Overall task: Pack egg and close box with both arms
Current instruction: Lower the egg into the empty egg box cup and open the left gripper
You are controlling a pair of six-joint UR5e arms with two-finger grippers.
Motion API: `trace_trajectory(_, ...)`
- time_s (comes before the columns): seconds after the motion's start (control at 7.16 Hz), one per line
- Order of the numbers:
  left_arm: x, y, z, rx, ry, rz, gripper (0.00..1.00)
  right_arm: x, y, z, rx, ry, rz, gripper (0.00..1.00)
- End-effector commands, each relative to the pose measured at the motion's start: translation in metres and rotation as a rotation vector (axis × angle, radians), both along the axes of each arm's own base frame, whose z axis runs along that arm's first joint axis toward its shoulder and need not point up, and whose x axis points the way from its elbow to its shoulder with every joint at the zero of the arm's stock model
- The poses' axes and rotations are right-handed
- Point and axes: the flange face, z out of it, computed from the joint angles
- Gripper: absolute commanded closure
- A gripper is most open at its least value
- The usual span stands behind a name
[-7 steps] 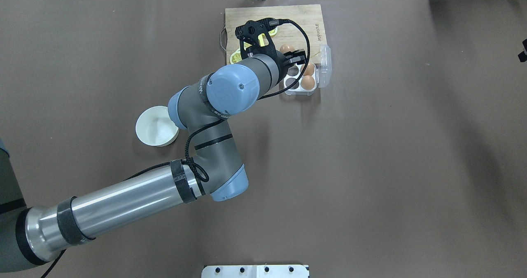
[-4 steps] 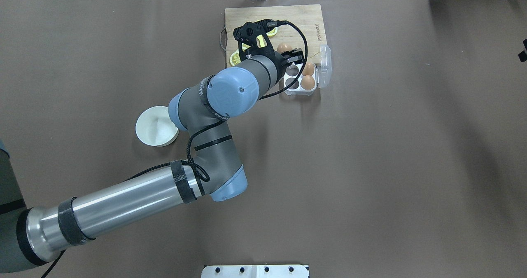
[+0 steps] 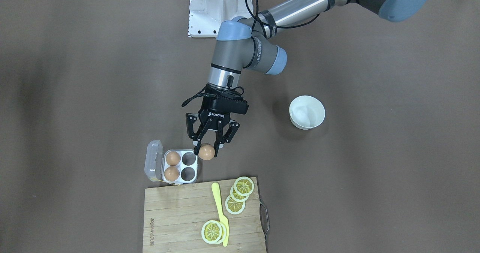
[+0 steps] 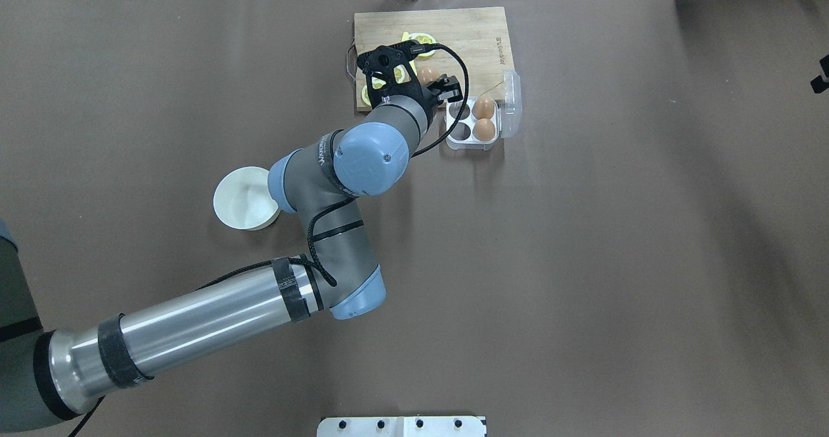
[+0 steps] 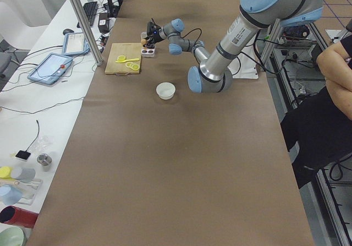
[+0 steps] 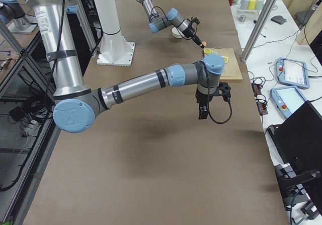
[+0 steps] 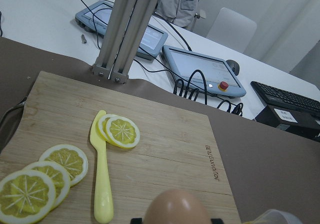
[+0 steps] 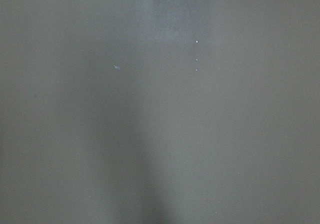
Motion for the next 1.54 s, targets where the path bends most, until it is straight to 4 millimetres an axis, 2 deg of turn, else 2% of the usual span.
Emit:
trace_trajectory(0.0,0.006,-0.007,0.004,-0.001,-0.026,-0.042,0.55,0.0,0.002,-0.003,0.006,-0.002,0.0,0.0)
trace_trajectory(0.42,0.025,-0.007,-0.007,-0.007,-0.041,-0.034,0.55,0.0,0.002,-0.002,0.004,0.0,0.001,0.0)
trace_trajectory(0.98,0.047,0.018,-0.01,-0.004,-0.041,0.006,0.55,0.001,0.005,-0.001,0.004,0.001,0.001,0.0)
trace_trajectory(1.26,0.06,0.017,-0.023,-0.007,-0.047,0.008,0.55,0.001,0.006,0.0,0.003,0.002,0.001,0.0)
trace_trajectory(1.4,0.059,0.015,-0.027,0.0,-0.047,-0.016,0.54,0.001,0.006,0.0,0.002,0.002,0.001,0.0)
